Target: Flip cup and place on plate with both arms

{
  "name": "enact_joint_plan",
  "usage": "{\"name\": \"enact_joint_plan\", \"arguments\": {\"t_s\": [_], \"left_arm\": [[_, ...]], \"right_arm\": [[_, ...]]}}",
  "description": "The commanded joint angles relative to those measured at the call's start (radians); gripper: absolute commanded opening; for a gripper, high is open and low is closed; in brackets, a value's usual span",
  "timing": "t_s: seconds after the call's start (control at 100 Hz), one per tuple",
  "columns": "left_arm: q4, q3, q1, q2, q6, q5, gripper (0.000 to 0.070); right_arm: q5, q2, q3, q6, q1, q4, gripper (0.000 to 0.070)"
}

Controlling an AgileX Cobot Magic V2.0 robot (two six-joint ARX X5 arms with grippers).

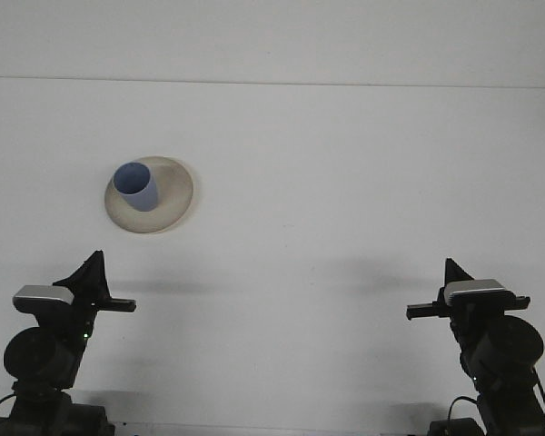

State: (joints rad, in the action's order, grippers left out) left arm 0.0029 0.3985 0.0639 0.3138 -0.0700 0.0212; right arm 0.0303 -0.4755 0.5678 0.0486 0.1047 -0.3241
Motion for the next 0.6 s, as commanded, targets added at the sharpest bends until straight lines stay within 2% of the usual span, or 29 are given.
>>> {"name": "enact_joint_plan", "arguments": {"t_s": [0.0, 0.39, 0.59], "left_arm": [[0.043, -0.045, 0.002, -0.036, 0.005, -0.002, 0.0012], [0.105, -0.316, 0.002, -0.312, 0.005, -0.002, 0.0012], [0.143, -0.356, 0.001, -0.311, -0.002, -0.002, 0.0012]], "right_arm": [[0.003, -0.003, 0.008, 0.005, 0.002, 0.01, 0.0], [0.003, -0.003, 0.008, 0.004, 0.002, 0.01, 0.0], [0.003, -0.003, 0.008, 0.004, 0.002, 0.017, 0.0]]}}
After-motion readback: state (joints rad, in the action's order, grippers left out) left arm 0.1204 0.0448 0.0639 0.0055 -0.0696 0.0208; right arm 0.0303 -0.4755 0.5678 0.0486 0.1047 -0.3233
